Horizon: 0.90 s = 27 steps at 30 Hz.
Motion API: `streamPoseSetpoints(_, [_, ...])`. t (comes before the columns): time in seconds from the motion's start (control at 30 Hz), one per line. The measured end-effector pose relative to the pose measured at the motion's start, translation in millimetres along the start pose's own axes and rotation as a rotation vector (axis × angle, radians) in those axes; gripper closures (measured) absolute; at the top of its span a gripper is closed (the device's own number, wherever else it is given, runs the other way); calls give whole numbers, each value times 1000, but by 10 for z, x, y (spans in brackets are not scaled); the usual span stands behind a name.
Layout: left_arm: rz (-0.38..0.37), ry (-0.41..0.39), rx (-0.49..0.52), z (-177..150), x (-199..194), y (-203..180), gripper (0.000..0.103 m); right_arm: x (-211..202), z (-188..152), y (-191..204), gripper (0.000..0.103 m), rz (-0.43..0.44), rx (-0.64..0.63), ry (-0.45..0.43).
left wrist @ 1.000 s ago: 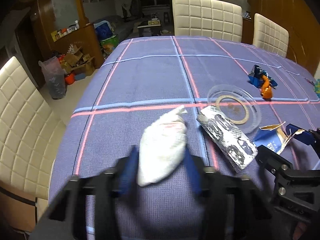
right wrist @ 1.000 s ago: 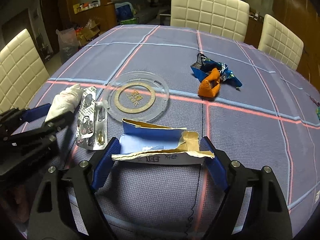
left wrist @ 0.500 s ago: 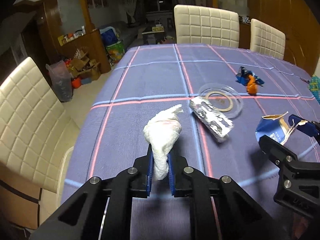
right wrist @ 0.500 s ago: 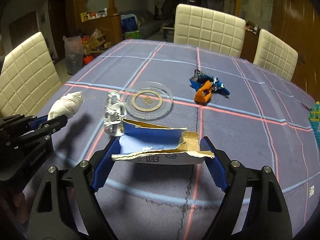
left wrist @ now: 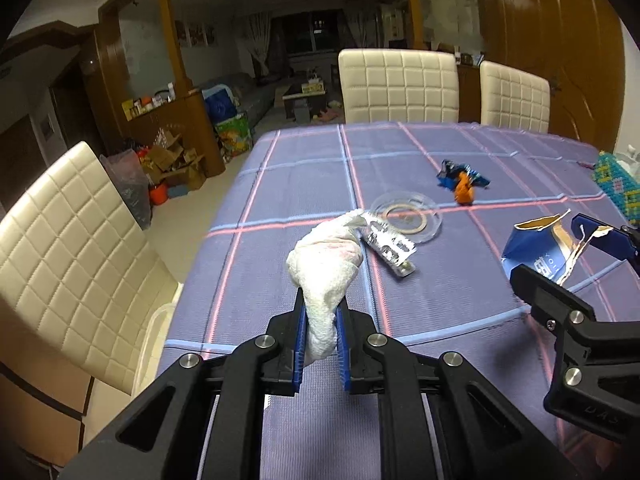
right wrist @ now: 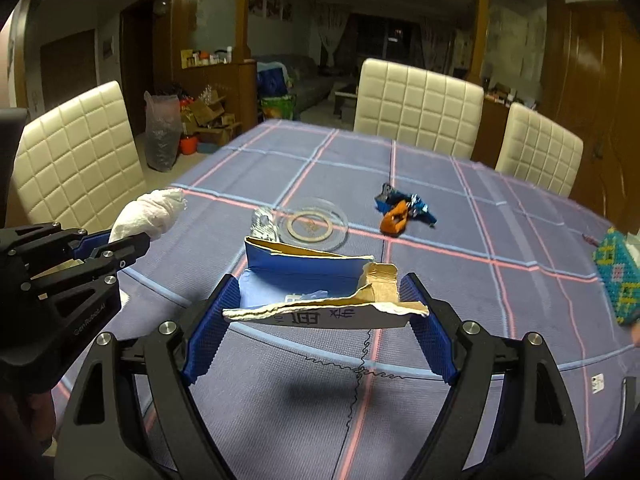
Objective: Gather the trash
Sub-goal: 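Carry tissue and box to the clear bin and open both tools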
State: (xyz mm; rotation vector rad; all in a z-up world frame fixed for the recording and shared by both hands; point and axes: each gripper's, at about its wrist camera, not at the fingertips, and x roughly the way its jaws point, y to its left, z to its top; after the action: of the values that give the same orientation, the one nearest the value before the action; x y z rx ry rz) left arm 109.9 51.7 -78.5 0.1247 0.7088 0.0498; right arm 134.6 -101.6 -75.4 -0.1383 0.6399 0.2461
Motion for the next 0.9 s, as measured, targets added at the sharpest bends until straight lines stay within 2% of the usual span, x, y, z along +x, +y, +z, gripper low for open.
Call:
streamPoseSetpoints(0.43, [-2, -140, -11, 26, -667, 105, 90, -669, 100, 272, 22, 11, -62, -131])
streamPoseSetpoints(0.73, [5, -207, -31, 22, -971, 241, 90, -927, 174, 491, 22, 23, -90, -175])
streamPoseSetpoints(0.9, [19, -215, -66, -15, -1050, 385, 90, -1015, 226, 627, 21, 46, -116, -196])
